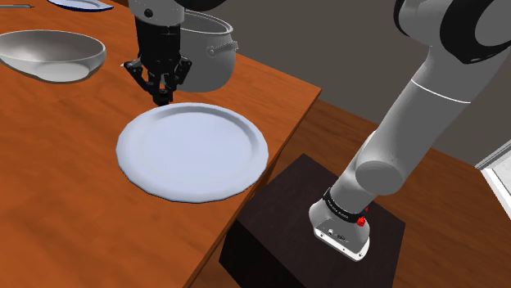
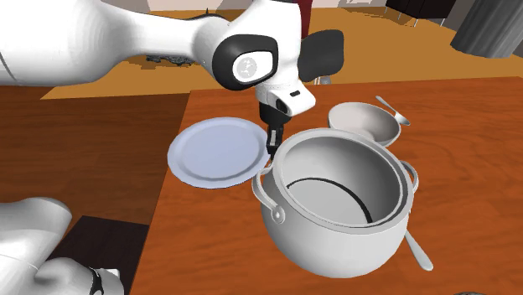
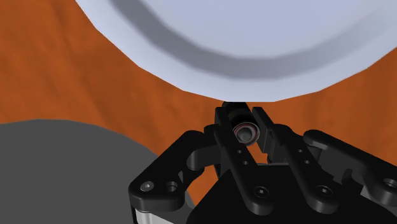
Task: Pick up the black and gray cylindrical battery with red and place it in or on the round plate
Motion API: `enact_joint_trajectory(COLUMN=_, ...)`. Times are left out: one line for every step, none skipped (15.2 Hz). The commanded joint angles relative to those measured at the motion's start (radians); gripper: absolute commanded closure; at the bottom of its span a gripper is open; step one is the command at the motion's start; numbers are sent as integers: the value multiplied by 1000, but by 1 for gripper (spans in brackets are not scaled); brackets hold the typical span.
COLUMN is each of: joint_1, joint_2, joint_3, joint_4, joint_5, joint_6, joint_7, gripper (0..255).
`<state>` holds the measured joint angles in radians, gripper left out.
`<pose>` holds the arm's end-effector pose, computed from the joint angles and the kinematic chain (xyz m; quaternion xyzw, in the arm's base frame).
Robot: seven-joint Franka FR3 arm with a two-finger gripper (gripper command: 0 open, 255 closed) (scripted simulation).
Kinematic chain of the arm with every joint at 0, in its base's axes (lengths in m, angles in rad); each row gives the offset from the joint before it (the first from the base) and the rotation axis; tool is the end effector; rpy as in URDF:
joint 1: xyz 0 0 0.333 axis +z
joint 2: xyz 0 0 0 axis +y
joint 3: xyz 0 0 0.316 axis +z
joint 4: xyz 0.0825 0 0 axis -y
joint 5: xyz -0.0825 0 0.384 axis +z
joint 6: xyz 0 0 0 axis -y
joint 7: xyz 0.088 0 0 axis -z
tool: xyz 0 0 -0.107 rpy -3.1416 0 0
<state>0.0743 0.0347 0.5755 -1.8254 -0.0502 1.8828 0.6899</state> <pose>0.4618 0.3417 0.5137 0.9997 -0.0130 0.0202 0.0026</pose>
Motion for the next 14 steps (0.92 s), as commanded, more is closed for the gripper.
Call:
enact_joint_trajectory(joint_1=0, joint_2=0, joint_3=0, joint_4=0, joint_5=0, joint_6=0, joint_7=0, gripper=255)
enact_joint_trajectory(joint_1=0, joint_2=0, joint_3=0, joint_4=0, joint_5=0, joint_6=0, joint_7=0, gripper=255)
enact_joint_trajectory(joint_1=0, joint_2=0, joint_3=0, joint_4=0, joint_5=0, joint_6=0, joint_7=0, gripper=255)
enact_joint_trajectory(joint_1=0, joint_2=0, joint_3=0, joint_4=0, joint_5=0, joint_6=0, joint_7=0, gripper=255)
enact_joint_trajectory(joint_1=0, joint_2=0, joint_3=0, joint_4=0, joint_5=0, joint_6=0, joint_7=0, gripper=255)
enact_joint_trajectory(joint_1=0, joint_2=0, joint_3=0, joint_4=0, joint_5=0, joint_6=0, joint_7=0, gripper=255)
enact_joint_trajectory(joint_1=0, joint_2=-1, joint_3=0, joint_4=12, joint_5=1, joint_6=-13, joint_7=-1, gripper=255)
enact_joint_trajectory(joint_1=0, joint_2=-3, joint_3=0, joint_4=24, joint_5=2, joint_6=-26, joint_7=-2, gripper=255)
enact_joint_trajectory(joint_1=0, joint_2=-3, joint_3=0, joint_4=37, joint_5=2, joint_6=-40, joint_7=-2, gripper=255)
enact_joint_trajectory(joint_1=0, joint_2=-4, joint_3=0, joint_4=50, joint_5=3, joint_6=-53, joint_7=-3, gripper=255)
enact_joint_trajectory(joint_1=0, joint_2=-4, joint_3=0, joint_4=63, joint_5=3, joint_6=-66, joint_7=-4, gripper=255)
enact_joint_trajectory(joint_1=0, joint_2=-4, joint_3=0, joint_4=77, joint_5=3, joint_6=-80, joint_7=-4, gripper=255)
enact_joint_trajectory(joint_1=0, joint_2=-3, joint_3=1, joint_4=90, joint_5=3, joint_6=-93, joint_7=-4, gripper=255)
enact_joint_trajectory(joint_1=1, joint_2=-3, joint_3=1, joint_4=104, joint_5=3, joint_6=-107, joint_7=-4, gripper=255)
